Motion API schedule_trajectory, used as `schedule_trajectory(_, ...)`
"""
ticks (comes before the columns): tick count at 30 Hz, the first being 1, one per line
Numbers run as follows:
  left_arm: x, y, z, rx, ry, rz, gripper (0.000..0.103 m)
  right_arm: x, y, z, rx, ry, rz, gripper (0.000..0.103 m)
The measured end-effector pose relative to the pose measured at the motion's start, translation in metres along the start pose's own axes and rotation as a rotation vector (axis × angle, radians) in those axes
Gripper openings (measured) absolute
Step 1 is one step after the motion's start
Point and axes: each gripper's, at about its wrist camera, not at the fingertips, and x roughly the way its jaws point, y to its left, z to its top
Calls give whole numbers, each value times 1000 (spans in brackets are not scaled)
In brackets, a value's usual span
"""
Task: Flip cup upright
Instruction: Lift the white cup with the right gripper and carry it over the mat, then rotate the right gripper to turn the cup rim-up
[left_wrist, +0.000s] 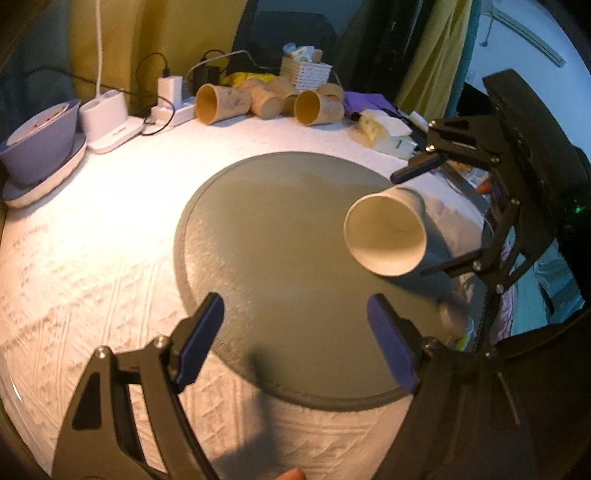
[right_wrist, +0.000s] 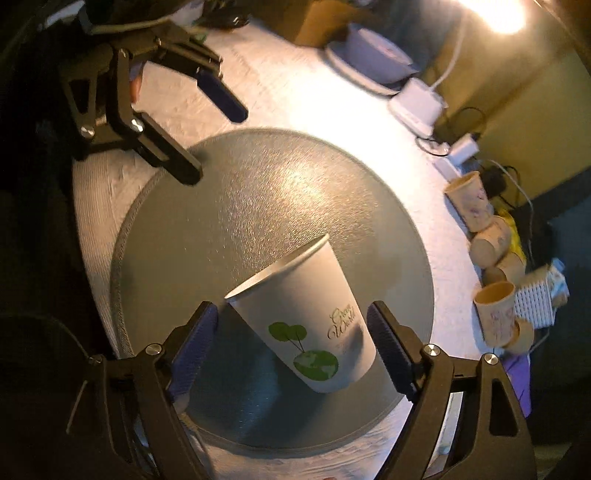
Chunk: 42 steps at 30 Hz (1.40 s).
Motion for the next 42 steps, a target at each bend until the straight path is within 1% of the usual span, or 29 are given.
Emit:
schedule_trajectory(5,-3,11,-3,-22,-3,-1,82,12,-4,10,-45,56,23,85)
schedule_trajectory(10,-4,19,-9,-42,-6,1,82,27,-9,19,-89,134,22,85)
schedule_trajectory(12,-4,23,-10,-52,-9,1,82,30,-11,23,-98,152,22,85)
schedule_trajectory(17,-3,30,-8,-68,-15,-18,82,40,-16,33,-126,205,41,85)
schedule_trajectory(20,-2,34,-8,-78,-20,-28,82,44,-13,36,-156,238,56,81)
schedule_trajectory(22,-2,36,-7,-84,-22,-31,82,46,-13,38,-165,248,66,74)
schedule_trajectory(27,-1,41,-4,-97,-28,-35,82,47,-16,44,-147,256,92,72)
schedule_trajectory(31,0,45,-2,-113,-26,-29,82,44,-26,47,-87,223,82,71)
schedule_trajectory(34,0,46,2,-120,-33,-24,82,38,-38,50,-6,162,80,71)
schedule_trajectory(37,0,48,4,-131,-42,-16,82,31,-54,53,119,64,88,71)
schedule_trajectory(39,1,48,5,-134,-44,-10,82,31,-64,50,238,-18,97,71)
schedule_trajectory(42,3,49,9,-143,-42,2,82,33,-72,44,371,-102,95,71)
